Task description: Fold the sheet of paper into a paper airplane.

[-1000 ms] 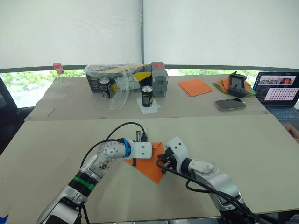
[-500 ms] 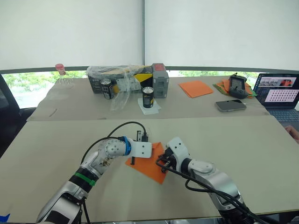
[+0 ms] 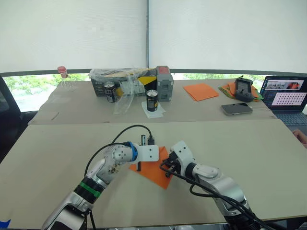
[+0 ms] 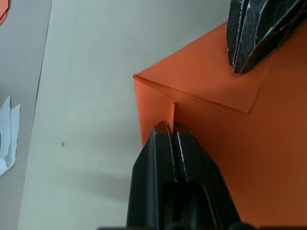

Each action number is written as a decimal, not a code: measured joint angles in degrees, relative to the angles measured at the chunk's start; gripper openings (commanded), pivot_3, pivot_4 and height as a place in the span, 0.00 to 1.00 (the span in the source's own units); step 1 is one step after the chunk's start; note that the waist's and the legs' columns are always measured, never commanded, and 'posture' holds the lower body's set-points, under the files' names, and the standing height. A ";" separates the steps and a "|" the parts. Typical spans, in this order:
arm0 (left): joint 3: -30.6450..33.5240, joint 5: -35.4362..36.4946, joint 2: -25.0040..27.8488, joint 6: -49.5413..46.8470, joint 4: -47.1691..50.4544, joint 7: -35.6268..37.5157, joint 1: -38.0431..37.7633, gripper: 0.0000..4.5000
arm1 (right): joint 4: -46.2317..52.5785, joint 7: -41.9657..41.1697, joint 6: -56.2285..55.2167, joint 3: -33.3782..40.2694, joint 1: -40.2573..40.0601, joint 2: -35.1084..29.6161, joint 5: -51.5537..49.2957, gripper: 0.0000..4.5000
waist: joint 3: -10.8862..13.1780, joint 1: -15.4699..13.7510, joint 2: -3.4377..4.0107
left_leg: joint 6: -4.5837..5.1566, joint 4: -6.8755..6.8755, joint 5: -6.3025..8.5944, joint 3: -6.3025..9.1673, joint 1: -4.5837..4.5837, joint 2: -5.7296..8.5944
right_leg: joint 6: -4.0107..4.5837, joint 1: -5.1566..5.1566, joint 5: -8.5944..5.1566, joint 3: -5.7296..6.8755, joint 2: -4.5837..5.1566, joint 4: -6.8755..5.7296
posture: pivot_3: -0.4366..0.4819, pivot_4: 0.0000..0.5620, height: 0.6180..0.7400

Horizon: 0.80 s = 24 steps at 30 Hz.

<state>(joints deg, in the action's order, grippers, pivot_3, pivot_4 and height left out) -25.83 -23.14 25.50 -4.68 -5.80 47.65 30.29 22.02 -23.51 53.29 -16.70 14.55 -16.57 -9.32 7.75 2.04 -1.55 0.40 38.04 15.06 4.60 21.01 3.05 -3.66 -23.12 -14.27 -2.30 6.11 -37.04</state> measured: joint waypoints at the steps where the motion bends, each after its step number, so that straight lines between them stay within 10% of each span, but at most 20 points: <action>1: 0.01 -0.10 -0.04 -1.12 0.87 0.19 -0.32 0.01 | 0.01 0.02 0.00 -0.02 0.00 0.00 -0.02 0.00 | 0.00 0.03 0.00 | 0.01 0.00 0.00 0.00 0.00 0.00 | 0.00 0.00 0.00 0.00 0.00 0.00 | 0.48 0.27 0.99; 24: -1.32 -3.54 -2.54 -6.25 4.63 -0.20 -1.95 0.01 | 1.12 0.81 2.06 1.82 0.60 -0.70 -1.03 0.00 | -0.05 -1.12 0.02 | 0.04 0.00 0.03 -0.01 0.04 0.01 | -0.01 0.01 -0.01 0.00 0.01 0.10 | 0.48 0.27 0.99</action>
<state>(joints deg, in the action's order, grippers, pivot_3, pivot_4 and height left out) -27.16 -26.68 22.96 -10.92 -1.17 47.46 28.33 23.14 -22.69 55.34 -14.89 15.15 -17.27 -10.35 7.70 0.92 -1.53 0.44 38.04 15.09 4.59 21.05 3.07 -3.67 -23.11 -14.29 -2.31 6.12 -36.94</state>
